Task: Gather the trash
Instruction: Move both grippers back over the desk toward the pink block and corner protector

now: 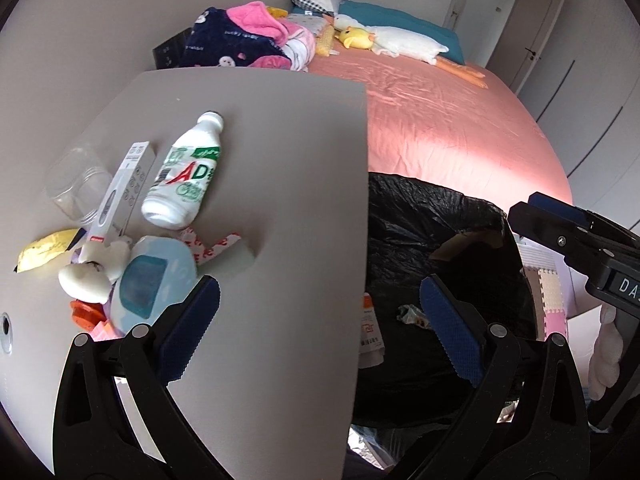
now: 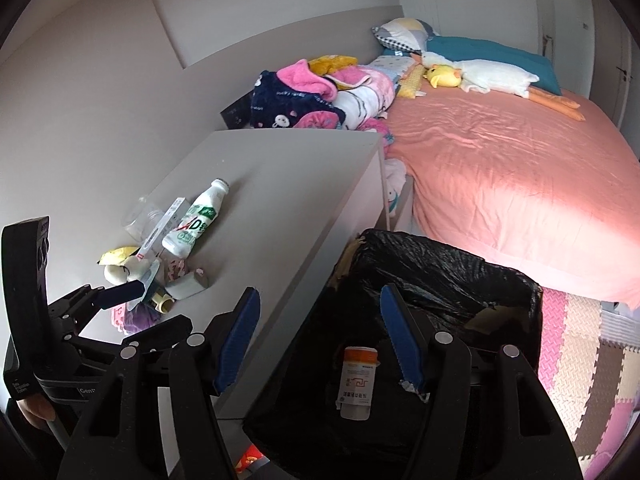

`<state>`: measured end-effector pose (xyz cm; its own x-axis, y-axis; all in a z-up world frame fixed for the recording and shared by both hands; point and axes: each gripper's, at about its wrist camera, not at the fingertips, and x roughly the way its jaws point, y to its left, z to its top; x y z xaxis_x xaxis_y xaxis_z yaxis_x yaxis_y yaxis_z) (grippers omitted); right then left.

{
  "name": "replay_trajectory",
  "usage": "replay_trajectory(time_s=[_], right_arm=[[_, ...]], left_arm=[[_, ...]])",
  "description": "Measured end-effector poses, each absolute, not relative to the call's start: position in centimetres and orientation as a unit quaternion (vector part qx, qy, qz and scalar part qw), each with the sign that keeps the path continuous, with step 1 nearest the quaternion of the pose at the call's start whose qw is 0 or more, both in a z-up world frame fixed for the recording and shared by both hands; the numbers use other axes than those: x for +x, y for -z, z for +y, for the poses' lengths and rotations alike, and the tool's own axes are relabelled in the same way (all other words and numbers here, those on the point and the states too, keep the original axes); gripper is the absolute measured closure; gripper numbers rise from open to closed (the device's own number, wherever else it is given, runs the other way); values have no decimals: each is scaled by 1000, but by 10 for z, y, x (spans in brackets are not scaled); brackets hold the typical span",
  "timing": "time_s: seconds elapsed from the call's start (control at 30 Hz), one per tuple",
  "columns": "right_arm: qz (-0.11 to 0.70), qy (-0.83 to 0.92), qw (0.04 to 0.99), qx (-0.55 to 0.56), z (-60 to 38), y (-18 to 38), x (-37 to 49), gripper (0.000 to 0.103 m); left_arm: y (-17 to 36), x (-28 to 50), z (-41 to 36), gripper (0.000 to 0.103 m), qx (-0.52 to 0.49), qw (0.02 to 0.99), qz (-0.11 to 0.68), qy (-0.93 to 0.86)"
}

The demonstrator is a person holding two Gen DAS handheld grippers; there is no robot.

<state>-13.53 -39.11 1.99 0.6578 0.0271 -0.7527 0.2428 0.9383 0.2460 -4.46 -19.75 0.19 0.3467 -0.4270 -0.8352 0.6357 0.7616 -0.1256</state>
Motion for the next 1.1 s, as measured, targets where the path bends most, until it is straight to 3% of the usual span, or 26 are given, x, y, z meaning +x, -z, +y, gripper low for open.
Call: replay_trajectory(time_s=[0.93,1.1], right_arm=[[499,-94,861,39,-269,39,-35,39],[506,-99,856,31,-263,46,-23,39]], left_arm=[[30,-7,-39,6,-7,841,522,143],[41,4,-24,15,-33,833,539,124]])
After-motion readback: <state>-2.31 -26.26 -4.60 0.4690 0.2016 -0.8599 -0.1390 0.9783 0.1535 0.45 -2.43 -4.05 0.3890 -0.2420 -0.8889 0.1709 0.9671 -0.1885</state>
